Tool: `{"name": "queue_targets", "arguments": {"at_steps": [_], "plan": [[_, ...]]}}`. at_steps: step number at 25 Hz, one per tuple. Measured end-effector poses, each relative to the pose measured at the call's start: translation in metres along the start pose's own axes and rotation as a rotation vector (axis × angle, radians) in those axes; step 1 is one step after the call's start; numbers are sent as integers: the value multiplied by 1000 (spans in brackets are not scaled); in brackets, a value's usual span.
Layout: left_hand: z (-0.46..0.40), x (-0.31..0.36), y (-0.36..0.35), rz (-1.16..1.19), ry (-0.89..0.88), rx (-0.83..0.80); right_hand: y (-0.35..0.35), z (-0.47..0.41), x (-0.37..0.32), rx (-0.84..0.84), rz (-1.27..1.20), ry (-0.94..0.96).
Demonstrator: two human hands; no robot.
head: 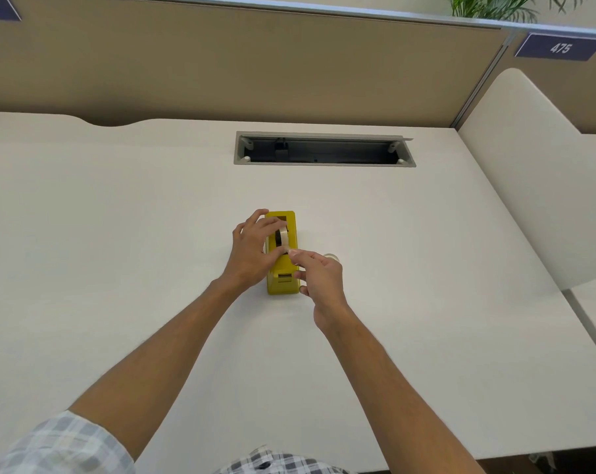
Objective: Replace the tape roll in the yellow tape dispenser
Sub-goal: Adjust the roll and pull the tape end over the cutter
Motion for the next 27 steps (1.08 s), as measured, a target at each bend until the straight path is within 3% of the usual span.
{"name": "queue_targets", "arguments": {"at_steps": [9, 21, 27], "plan": [[6, -1, -2, 96, 90, -57, 0, -2, -3, 12, 3, -8], [5, -2, 1, 29, -70, -7, 2, -6, -3, 7, 1, -27], [5, 1, 0, 134, -20, 4, 1, -10, -5, 9, 15, -27]]}}
Point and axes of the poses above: each hand's wrist, its own z-axis away from the middle knuckle, its own y-axis out of the back of the hand, x = y × z, the point moved 1 cm from there along -z, towards the middle knuckle, and after that the axes turned 14 degrees about -x, right-handed, at the moved point
